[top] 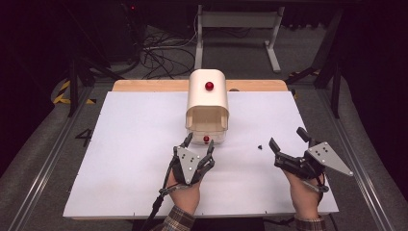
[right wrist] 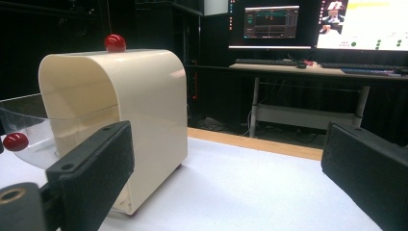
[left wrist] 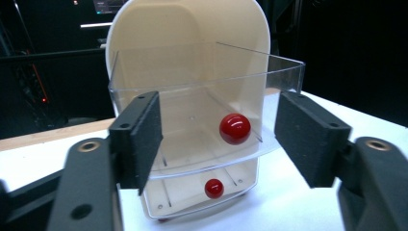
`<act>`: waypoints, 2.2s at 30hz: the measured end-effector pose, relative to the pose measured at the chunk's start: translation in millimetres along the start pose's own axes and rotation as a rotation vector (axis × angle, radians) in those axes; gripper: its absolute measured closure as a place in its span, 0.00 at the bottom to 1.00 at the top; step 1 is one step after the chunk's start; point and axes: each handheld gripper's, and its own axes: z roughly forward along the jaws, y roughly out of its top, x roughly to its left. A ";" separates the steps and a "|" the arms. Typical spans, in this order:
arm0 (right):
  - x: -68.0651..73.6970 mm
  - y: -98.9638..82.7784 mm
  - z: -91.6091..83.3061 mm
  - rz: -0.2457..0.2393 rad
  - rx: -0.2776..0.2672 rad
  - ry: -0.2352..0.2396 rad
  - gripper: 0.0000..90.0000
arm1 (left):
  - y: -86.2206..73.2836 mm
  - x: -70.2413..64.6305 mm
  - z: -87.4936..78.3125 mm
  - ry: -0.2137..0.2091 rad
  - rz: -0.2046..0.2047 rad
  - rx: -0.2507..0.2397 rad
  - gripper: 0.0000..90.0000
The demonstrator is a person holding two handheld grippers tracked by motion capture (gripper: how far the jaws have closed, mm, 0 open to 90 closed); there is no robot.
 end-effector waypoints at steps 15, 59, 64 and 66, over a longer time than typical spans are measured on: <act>0.1 -1.3 1.0 0.001 0.009 0.001 0.06 | 3.6 15.8 -5.3 0.008 0.015 0.007 0.23; 1.8 -2.5 3.2 -0.005 0.038 0.013 0.05 | 14.7 54.1 -18.3 -0.028 0.031 0.015 0.05; 2.4 -2.6 3.8 -0.012 0.047 0.009 0.05 | 15.4 56.3 -20.2 -0.029 0.031 0.013 0.05; 2.9 -2.2 3.9 -0.014 0.050 0.009 0.05 | 15.7 57.1 -20.6 -0.029 0.040 0.016 0.05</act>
